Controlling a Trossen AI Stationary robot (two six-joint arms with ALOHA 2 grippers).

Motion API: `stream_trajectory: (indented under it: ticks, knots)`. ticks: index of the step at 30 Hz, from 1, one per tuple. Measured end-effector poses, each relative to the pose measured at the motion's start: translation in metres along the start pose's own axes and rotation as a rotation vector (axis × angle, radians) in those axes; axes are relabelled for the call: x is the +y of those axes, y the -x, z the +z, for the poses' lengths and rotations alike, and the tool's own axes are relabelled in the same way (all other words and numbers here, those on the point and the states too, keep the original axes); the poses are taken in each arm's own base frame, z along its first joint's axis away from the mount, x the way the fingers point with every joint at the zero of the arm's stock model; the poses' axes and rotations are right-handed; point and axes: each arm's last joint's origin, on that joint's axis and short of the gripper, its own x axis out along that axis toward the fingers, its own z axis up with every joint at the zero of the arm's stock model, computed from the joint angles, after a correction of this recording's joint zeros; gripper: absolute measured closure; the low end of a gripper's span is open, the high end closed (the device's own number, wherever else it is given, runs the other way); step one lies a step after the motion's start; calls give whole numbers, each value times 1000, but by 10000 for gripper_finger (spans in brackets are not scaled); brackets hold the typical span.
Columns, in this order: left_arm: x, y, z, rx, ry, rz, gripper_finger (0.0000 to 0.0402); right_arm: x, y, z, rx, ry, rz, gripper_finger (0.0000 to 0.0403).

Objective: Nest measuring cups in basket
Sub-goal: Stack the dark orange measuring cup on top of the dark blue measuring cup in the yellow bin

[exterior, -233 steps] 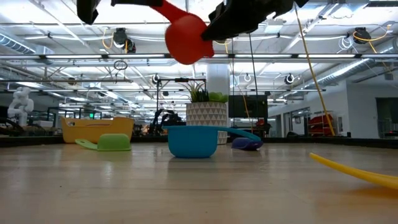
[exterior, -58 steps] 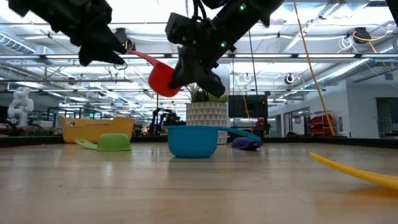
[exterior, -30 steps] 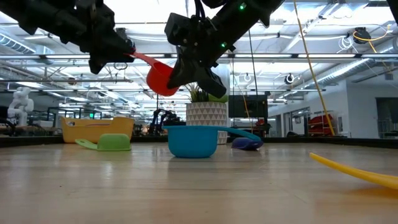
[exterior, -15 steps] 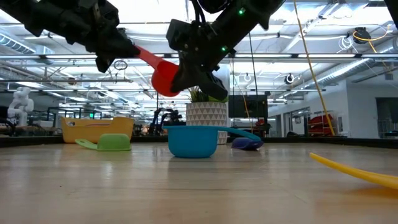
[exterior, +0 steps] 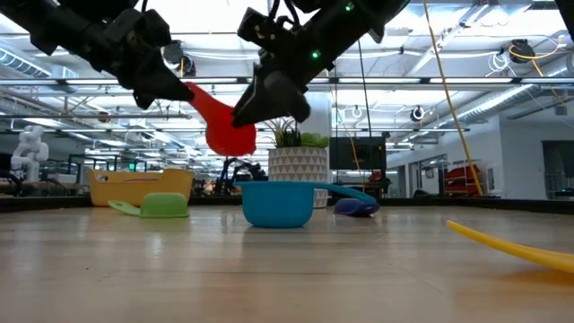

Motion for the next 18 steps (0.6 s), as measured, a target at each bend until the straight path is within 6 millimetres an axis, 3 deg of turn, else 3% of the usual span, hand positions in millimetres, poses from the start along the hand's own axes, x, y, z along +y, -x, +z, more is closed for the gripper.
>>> stream_trajectory:
  ticks: [6,12,18]
  knots:
    - [0,0,-1,9,14,-4,394,-14,5,2,117,7,-305,223]
    - [-2,0,-1,18,42,-73,393,-13,4,0,122,27,-277,224]
    - [-5,0,2,-6,52,-143,388,-14,3,-1,106,24,-246,251]
